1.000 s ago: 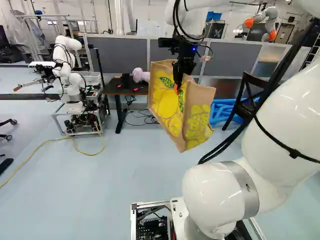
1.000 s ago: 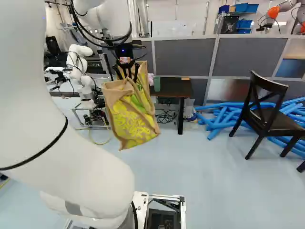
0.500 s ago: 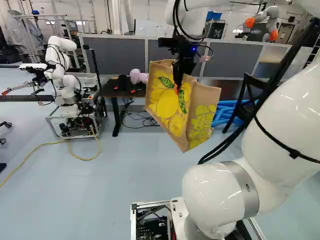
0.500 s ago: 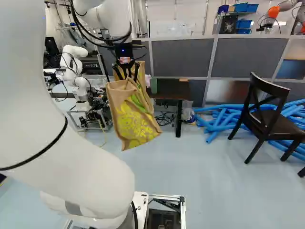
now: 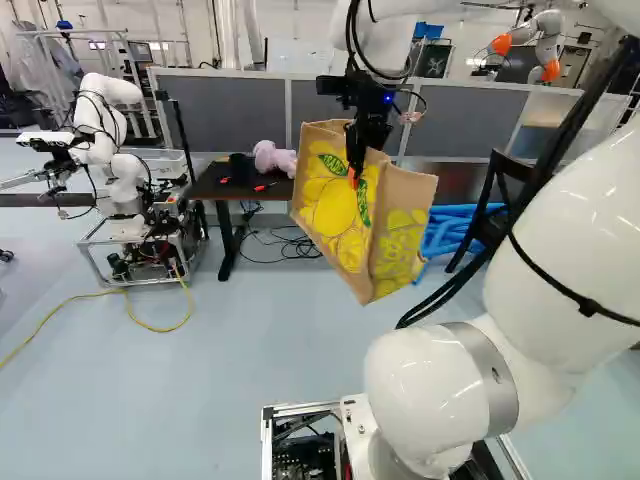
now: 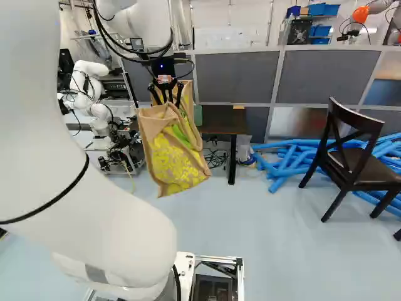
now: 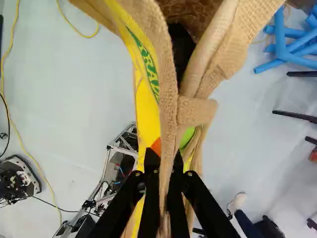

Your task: Pick up the bag on the ground and place it on the table

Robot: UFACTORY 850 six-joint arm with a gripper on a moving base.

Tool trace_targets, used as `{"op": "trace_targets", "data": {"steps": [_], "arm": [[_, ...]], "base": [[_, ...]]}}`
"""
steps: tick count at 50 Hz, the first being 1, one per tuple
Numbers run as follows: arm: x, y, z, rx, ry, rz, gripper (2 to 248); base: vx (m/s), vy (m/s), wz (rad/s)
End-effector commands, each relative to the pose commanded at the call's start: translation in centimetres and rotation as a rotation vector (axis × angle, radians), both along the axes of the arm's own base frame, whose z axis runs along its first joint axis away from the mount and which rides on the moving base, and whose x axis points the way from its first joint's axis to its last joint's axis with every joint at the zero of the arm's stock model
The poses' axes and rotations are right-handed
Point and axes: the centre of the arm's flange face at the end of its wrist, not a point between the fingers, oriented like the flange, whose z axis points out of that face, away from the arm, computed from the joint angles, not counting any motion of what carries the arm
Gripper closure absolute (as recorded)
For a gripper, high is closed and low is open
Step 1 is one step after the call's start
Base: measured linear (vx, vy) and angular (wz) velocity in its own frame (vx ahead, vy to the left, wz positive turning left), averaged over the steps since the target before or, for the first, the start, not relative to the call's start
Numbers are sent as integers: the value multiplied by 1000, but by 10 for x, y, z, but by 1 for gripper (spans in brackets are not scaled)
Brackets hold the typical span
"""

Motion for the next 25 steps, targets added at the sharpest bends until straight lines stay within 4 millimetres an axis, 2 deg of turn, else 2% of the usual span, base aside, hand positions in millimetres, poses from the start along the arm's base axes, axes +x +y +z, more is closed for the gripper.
{"op": "trace_targets", "data": {"steps": [25], "arm": [[0,0,0,0,0,0,228]], "base": [[134,-77,3]]}}
